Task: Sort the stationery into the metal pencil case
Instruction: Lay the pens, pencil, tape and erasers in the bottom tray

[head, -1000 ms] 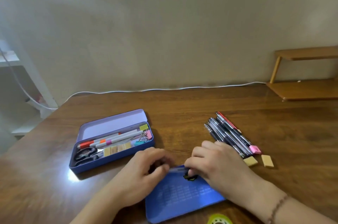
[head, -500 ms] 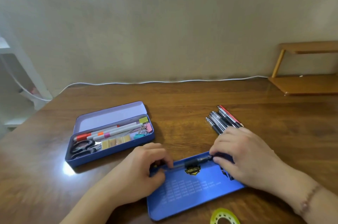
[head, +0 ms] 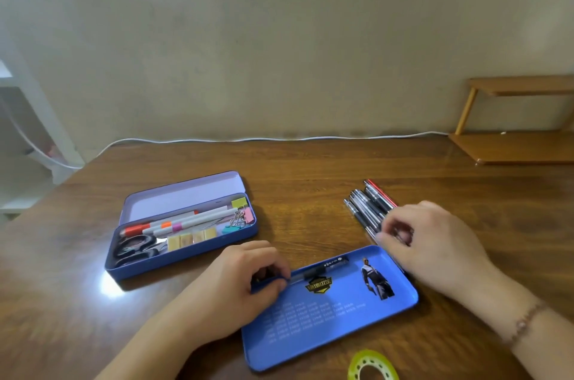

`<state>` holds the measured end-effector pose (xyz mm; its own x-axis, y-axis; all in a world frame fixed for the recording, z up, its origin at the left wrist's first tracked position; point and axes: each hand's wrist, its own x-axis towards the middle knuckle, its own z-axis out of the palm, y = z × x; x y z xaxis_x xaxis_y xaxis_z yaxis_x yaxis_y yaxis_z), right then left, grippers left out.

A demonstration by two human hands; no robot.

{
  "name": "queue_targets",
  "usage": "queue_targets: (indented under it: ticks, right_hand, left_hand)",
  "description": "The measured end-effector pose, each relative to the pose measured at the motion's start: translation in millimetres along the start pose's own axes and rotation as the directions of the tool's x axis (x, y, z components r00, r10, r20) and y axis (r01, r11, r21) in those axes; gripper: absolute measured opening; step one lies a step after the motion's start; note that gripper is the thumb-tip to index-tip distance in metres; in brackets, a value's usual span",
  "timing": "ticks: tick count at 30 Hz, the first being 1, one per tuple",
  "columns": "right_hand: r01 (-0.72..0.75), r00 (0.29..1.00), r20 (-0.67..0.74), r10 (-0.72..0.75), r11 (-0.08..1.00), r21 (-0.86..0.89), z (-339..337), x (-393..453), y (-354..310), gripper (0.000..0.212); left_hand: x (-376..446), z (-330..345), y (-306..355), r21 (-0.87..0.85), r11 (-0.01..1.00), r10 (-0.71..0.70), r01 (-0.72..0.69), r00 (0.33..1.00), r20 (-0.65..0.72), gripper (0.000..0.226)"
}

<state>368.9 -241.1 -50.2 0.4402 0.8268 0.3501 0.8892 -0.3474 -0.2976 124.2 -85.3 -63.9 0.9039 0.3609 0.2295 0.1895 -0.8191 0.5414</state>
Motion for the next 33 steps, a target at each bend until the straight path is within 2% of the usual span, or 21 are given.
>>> queue_targets:
  ticks: [2, 4, 16, 20, 24, 28, 30, 33]
  right_hand:
    - [-0.089, 0.991, 0.096, 0.093, 0.995, -0.041, -8.5, 2.4, 9.3, 0.019]
    - [-0.113, 0.973, 0.198, 0.12, 0.993, -0.046, -15.1, 2.4, 12.9, 0.017]
    - [-0.046, 0.932, 0.348, 0.103, 0.985, -0.167, -31.4, -6.4, -5.7, 0.005]
    - [-0.024, 0.954, 0.28, 0.109, 0.956, -0.293, -28.1, -8.8, -7.1, 0.013]
    - [-0.053, 0.962, 0.235, 0.136, 0.942, -0.33, -23.2, -7.7, -6.1, 0.019]
    - [-0.109, 0.992, 0.037, 0.124, 0.954, -0.279, -23.8, -4.8, -0.8, 0.016]
    - [-0.012, 0.998, -0.063, 0.003, 0.99, -0.14, -24.0, -4.3, 2.3, 0.012]
    - [0.267, 0.963, -0.041, -0.266, 0.963, 0.022, -19.7, -6.2, 3.3, 0.016]
  left_hand:
    - [-0.1, 0.8, -0.7, 0.0, 1.0, -0.001, 0.001, 1.0, -0.015, 0.016]
    - [-0.1, 1.3, -0.8, -0.003, 1.0, 0.0, 0.0, 1.0, -0.021, 0.019]
    - [-0.2, 1.2, -2.2, -0.053, 0.998, 0.023, -0.023, 1.0, 0.002, 0.023]
    - [-0.4, 1.6, -4.3, -0.053, 0.999, 0.014, -0.014, 1.0, 0.0, 0.025]
    - [-0.4, 1.7, -3.4, -0.053, 0.999, 0.011, -0.011, 1.0, -0.004, 0.027]
    - [-0.8, 0.2, -3.8, -0.064, 0.998, 0.003, -0.002, 1.0, 0.015, 0.033]
    - [-1.0, -1.9, -5.1, -0.082, 0.996, -0.016, 0.019, 0.999, 0.04, 0.037]
    - [-0.6, -6.1, -8.0, -0.131, 0.989, -0.061, 0.07, 0.996, 0.069, 0.045]
